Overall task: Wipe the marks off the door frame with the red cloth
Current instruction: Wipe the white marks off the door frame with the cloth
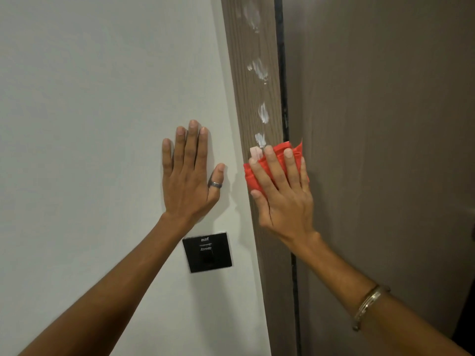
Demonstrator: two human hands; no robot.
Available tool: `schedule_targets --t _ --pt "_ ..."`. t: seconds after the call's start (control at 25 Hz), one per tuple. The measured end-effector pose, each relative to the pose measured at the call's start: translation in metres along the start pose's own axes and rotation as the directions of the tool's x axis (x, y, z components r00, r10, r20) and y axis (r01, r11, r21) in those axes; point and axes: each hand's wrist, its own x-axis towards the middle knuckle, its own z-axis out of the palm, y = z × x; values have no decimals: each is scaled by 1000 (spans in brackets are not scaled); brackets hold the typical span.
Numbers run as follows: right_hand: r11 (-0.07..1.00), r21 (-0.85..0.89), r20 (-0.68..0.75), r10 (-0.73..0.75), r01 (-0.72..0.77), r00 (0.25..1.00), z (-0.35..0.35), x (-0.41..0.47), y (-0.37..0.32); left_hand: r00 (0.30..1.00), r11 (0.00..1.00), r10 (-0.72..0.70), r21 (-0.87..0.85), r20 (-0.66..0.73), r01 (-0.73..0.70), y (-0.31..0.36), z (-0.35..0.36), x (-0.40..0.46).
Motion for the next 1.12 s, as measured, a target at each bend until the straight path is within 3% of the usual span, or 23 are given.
schedule_targets --t 0.08,0.2,0.32,0.48,0.6,0.84,0.96,1.12 --pt "999 -24 -5 23 -24 1000 -2 7 -7 1000 1000 -14 -15 4 14 1 -3 3" --pt "986 -46 10 -158 159 987 1 9 -3 1000 999 -13 -51 26 14 0 -6 1" --pt "1000 -26 -35 2 -3 999 -2 23 -1 999 996 -42 -74 27 44 -3 -10 8" --pt "997 -13 -55 -77 76 996 -3 48 1 998 996 -54 -69 41 56 -3 -11 10" --pt "1000 -22 -94 4 -6 996 -3 95 6 995 992 -93 -77 36 95 6 -12 17" --pt "998 17 -50 61 -60 997 -7 73 -9 990 985 -139 -104 25 141 5 -18 53" --pt "978 36 -67 209 -206 976 -12 108 -11 983 976 -186 -117 1 185 1 -20 67" --pt "998 36 -74 55 -52 996 -11 125 -2 988 985 -152 -84 -15 150 -2 -17 82"
